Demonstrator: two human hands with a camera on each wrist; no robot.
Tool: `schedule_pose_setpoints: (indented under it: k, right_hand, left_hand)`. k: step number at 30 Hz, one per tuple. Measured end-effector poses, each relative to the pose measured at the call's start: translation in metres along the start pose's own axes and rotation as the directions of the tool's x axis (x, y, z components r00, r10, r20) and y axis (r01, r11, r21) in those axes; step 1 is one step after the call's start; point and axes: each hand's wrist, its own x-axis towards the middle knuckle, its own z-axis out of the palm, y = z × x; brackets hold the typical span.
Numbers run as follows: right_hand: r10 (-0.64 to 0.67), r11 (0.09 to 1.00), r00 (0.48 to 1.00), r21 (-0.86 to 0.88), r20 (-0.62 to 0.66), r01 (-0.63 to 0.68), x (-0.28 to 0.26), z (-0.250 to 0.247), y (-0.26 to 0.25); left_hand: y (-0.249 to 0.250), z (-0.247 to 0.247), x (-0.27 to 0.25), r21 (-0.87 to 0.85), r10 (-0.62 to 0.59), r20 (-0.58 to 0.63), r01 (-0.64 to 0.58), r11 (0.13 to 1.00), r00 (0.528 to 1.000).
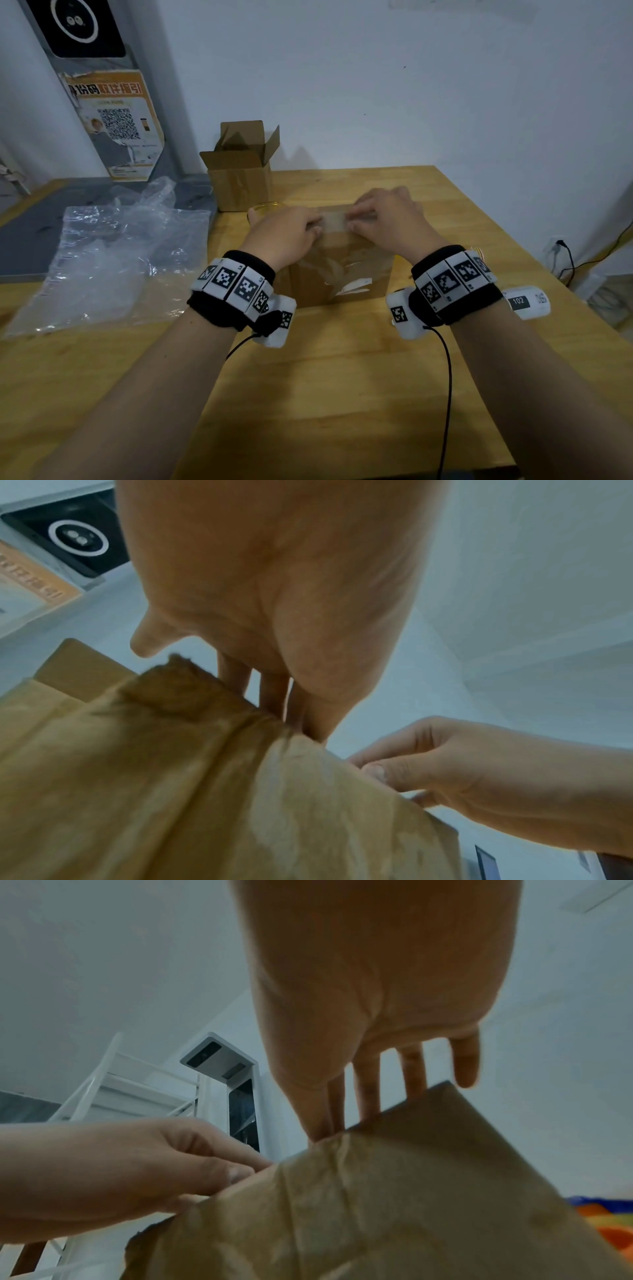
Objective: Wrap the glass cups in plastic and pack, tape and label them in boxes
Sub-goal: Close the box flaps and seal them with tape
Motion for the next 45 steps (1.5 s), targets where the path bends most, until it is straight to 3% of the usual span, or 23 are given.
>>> schedule_pose_setpoints:
  k: [4, 8, 11, 14, 19, 22, 26, 29, 33, 36, 40, 42, 45]
  right_hand:
    - [0.024, 0.979, 0.999, 0.201, 0.043, -0.032, 0.004, 0.012, 0.012]
    - [0.035, 0.984, 0.996, 0.169, 0.084, -0.049, 0.007, 0.007, 0.008]
    - [0.054, 0.989, 0.995, 0.133, 0.082, -0.065, 0.006, 0.0, -0.001]
    - [0.054, 0.95, 0.99, 0.298, 0.134, -0.092, -0.007, -0.007, -0.011]
    - [0.157, 0.865, 0.981, 0.462, 0.118, -0.194, -0.011, -0.035, 0.01]
    - [0.276, 0.871, 0.958, 0.4, 0.081, -0.285, -0.005, -0.048, 0.037]
    - [0.37, 0.868, 0.911, 0.28, 0.184, -0.409, 0.005, -0.035, 0.061]
    - [0.385, 0.872, 0.896, 0.232, 0.22, -0.432, 0.013, -0.022, 0.07]
    - [0.488, 0.826, 0.851, 0.214, 0.195, -0.522, 0.029, -0.009, 0.078]
    - [0.528, 0.767, 0.807, 0.258, 0.266, -0.587, 0.042, 0.002, 0.086]
    - [0.523, 0.776, 0.78, 0.185, 0.344, -0.603, 0.057, 0.02, 0.096]
    - [0.549, 0.75, 0.742, 0.164, 0.385, -0.64, 0.063, 0.03, 0.101]
    - [0.587, 0.696, 0.715, 0.215, 0.379, -0.685, 0.067, 0.039, 0.107]
  left_hand:
    - [-0.008, 0.014, -0.002, 0.059, 0.046, 0.009, -0.046, 0.997, 0.999]
    - [0.002, 0.012, -0.005, 0.099, 0.062, 0.004, -0.063, 0.993, 0.998]
    - [0.004, 0.007, -0.008, 0.087, 0.011, -0.002, -0.011, 0.996, 1.0]
    - [0.01, 0.001, -0.012, 0.137, -0.053, -0.048, 0.059, 0.989, 0.997]
    - [0.019, -0.009, -0.01, 0.12, -0.097, 0.056, 0.09, 0.989, 0.994]
    - [0.016, -0.009, -0.001, 0.073, -0.161, 0.083, 0.155, 0.985, 0.983]
    - [0.019, -0.006, 0.012, -0.003, -0.248, 0.053, 0.249, 0.969, 0.967]
    - [0.029, -0.011, 0.009, -0.057, -0.289, 0.042, 0.291, 0.955, 0.956]
    - [0.027, -0.014, 0.012, -0.059, -0.288, 0.031, 0.29, 0.955, 0.957]
    - [0.027, -0.015, 0.015, -0.047, -0.288, 0.029, 0.289, 0.956, 0.957]
    - [0.026, -0.015, 0.02, -0.049, -0.299, 0.019, 0.3, 0.953, 0.954]
    - [0.025, -0.014, 0.021, -0.052, -0.311, 0.007, 0.311, 0.949, 0.95]
    - [0.018, -0.009, 0.025, -0.054, -0.323, 0.003, 0.323, 0.945, 0.946]
